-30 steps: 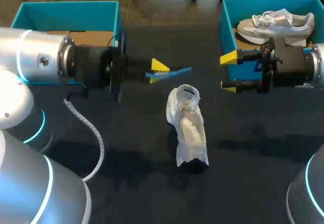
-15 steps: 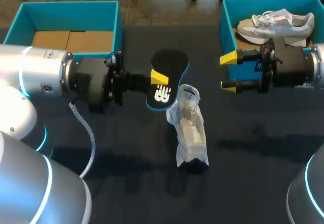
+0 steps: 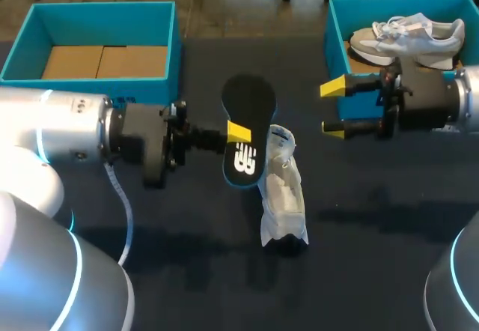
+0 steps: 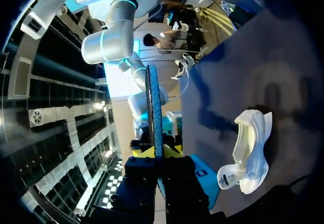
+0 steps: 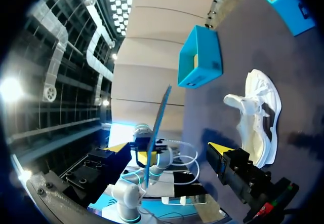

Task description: Take the shoe out of the shoebox, open the shoe tongue, remove and reinsert the insole, then place the shoe into the shoebox

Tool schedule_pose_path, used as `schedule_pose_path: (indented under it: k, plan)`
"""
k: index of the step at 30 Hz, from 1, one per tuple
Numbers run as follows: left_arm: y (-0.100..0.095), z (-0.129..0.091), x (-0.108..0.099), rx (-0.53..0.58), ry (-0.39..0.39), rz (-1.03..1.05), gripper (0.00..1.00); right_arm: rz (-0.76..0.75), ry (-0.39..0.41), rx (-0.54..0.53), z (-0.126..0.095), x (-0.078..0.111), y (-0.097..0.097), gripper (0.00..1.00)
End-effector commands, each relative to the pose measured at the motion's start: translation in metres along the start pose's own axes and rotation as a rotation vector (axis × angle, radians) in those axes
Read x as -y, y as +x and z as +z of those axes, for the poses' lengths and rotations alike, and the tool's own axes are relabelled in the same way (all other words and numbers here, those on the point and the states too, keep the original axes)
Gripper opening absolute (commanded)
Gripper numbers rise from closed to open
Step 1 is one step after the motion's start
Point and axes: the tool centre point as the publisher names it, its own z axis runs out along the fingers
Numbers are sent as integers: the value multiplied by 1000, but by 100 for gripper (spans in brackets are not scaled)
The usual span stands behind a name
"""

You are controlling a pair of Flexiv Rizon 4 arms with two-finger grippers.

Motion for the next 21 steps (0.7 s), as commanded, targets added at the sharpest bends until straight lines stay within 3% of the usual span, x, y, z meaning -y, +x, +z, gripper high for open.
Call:
schedule_pose_path:
  k: [1,8,10,11,16,21]
  plan:
    - [6,9,-2,-11,7,33,0,6,26,-12,20,-1,-5,100]
    - [14,29,-12,-21,33,111,0,10,50,-25,37,2,-4,99]
    - [16,34,-14,-18,29,123,0,14,55,-29,42,3,-3,49]
    - [17,36,-15,-17,26,131,0,15,55,-32,43,3,-3,41]
    - [19,48,-18,-17,23,142,0,12,58,-46,50,5,1,26]
    - [20,55,-17,-16,13,142,0,14,57,-51,51,6,2,19]
